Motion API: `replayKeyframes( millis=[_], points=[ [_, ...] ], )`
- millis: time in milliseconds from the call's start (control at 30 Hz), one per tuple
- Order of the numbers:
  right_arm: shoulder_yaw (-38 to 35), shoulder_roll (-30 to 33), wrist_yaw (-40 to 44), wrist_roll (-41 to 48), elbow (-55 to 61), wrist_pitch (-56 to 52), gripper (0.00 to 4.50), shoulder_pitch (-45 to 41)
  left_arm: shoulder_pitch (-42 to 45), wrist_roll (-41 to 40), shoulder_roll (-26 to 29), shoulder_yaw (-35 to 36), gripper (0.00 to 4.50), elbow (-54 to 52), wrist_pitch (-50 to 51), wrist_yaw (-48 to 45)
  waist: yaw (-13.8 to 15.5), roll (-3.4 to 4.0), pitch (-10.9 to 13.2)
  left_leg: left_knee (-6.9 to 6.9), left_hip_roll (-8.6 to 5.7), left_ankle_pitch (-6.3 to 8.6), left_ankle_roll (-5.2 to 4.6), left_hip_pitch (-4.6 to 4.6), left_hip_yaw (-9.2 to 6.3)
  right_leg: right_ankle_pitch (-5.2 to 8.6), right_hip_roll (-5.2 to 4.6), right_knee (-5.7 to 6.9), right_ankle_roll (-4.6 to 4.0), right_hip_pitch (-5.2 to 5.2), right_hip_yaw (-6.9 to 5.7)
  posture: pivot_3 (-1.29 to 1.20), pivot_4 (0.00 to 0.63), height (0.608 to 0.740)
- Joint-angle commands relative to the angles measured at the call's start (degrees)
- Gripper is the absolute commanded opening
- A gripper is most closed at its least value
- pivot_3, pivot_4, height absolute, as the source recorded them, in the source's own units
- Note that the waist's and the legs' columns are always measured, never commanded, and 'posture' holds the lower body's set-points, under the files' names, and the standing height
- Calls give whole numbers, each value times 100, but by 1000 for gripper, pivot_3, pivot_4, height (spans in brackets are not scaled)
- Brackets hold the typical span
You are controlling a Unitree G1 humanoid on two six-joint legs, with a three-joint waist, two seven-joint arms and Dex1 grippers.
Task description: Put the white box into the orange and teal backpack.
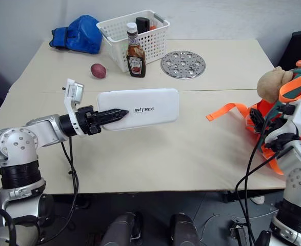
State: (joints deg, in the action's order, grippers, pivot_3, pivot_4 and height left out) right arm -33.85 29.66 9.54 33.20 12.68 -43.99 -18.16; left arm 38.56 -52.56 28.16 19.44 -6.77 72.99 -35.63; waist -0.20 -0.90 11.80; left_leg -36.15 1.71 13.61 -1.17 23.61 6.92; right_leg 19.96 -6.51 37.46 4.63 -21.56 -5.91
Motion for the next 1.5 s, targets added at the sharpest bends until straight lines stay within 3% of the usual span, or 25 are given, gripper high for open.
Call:
replayKeyframes(
  millis=[33,267,367,467,700,867,1067,1200,1367,1500],
  points=[
    [114,-3,349,-2,79,489,2491,35,10,-273,88,292,1211,-332,-146,127,0,0,0,0,0,0,0,0,0,0,0,0,0,0,0,0,150,740],
    [232,141,1098,349,-44,685,47,-53,-124,-343,243,455,1211,-432,-182,319,-8,0,0,0,2,0,1,-1,0,0,1,0,0,0,0,0,150,740],
    [389,334,1717,594,-100,615,17,-139,-220,-371,355,550,1211,-485,-244,363,-17,1,1,1,2,0,0,-1,1,0,1,0,0,0,0,0,150,740],
    [957,770,2884,819,-67,495,17,-240,-282,-367,582,753,1211,-428,-370,325,-43,1,1,5,4,0,1,-2,2,0,3,-1,0,-1,1,0,150,740],
    [1885,1302,4734,1155,-468,341,17,-1028,-316,-474,1035,1051,1211,-287,-536,219,-142,0,2,8,6,1,2,-4,2,0,3,-3,0,-1,-2,0,150,740],
    [2510,1681,6494,2197,-129,-564,17,-1853,-492,-768,1330,1323,1211,-572,-541,117,-164,-3,9,9,9,2,3,-2,3,0,3,-3,0,-6,-1,0,150,740],
    [2857,1944,7594,2732,63,-1078,17,-2243,-628,-853,1823,1525,1211,-529,-745,-115,-129,-28,23,8,10,8,5,0,-6,0,-2,-5,0,-4,-7,0,150,740],
    [3061,2086,7971,2614,13,-1078,17,-2345,-555,-1055,2131,1605,1211,-496,-828,-483,-103,-47,32,4,4,17,-6,8,-6,0,-11,-16,0,-4,-8,0,150,740],
    [3548,1797,7660,1720,-372,-482,17,-2419,-489,-1573,2501,1620,1211,-754,-834,-1073,-113,-50,33,4,5,21,0,9,-6,-1,-13,-18,1,-4,-9,0,150,740],
    [3566,1666,7534,1597,-487,-452,17,-2408,-511,-1612,2869,1672,1211,-829,-948,-1279,-127,-49,35,8,3,21,3,12,-2,-1,-11,-13,1,-14,-8,0,150,740]
  ],
)
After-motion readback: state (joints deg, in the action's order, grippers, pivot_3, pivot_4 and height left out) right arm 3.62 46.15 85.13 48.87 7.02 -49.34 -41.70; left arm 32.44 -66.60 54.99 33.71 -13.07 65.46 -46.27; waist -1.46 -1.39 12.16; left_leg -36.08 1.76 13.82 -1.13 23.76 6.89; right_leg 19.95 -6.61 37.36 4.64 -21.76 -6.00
